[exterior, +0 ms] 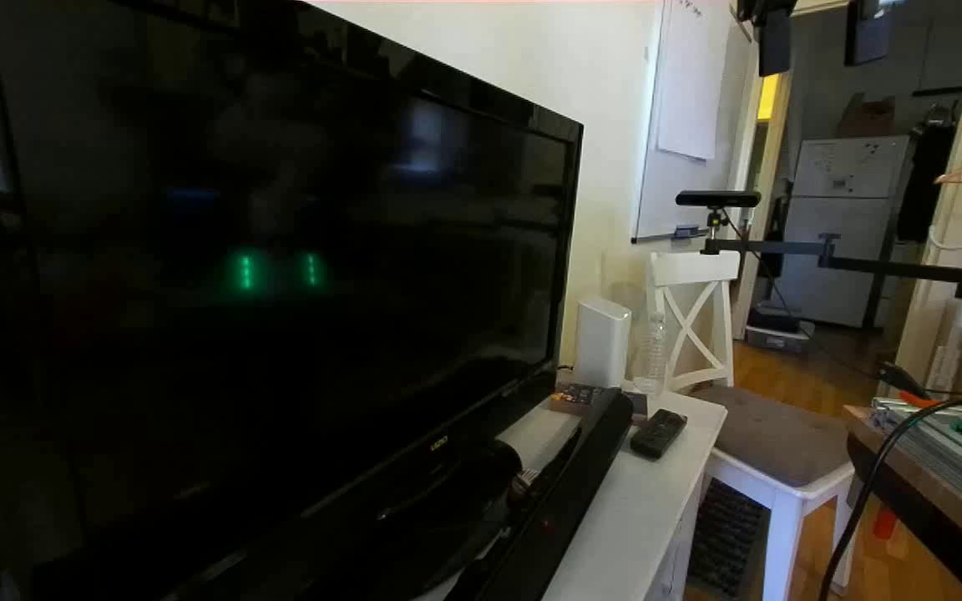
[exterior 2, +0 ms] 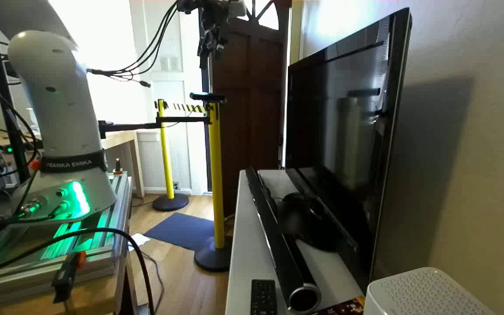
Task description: Press the center button of the speaker
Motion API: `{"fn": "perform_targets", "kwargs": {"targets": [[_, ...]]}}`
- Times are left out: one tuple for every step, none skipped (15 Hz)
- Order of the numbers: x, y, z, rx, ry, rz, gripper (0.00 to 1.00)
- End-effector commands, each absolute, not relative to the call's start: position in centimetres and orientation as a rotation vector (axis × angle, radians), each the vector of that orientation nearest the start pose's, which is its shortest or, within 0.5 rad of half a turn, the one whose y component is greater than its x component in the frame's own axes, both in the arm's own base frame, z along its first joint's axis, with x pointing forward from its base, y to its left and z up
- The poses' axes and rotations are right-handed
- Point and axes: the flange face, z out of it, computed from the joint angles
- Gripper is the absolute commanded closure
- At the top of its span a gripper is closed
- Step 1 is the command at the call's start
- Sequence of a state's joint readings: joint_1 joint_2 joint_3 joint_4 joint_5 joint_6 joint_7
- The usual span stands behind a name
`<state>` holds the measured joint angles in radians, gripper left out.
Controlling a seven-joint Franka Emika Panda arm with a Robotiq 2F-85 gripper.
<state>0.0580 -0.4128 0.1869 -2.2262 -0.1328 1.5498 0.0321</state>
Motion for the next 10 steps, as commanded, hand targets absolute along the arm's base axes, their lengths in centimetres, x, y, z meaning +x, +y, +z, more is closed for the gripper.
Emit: {"fn": "perform_targets", "kwargs": {"targets": [[39.0, 9.0, 51.7, -3.339, -0.339, 0.41, 0.0], [39.0, 9.0, 51.7, -3.339, -0.339, 0.41, 0.0], [39.0, 9.0, 51.7, -3.339, -0.339, 0.41, 0.0], [39.0, 9.0, 51.7, -3.339, -0.339, 0.41, 0.0], [39.0, 9.0, 51.7, -3.339, -0.339, 0.41, 0.0], [39.8, 8.4, 51.2, -3.307, -0.301, 0.426, 0.0], [40.4, 7.7, 50.8, -3.294, -0.232, 0.425, 0.0], [41.1, 6.7, 50.0, -3.256, -0.21, 0.451, 0.0], [41.7, 5.6, 49.3, -3.231, -0.164, 0.465, 0.0], [42.3, 4.3, 48.3, -3.198, -0.11, 0.488, 0.0]]}}
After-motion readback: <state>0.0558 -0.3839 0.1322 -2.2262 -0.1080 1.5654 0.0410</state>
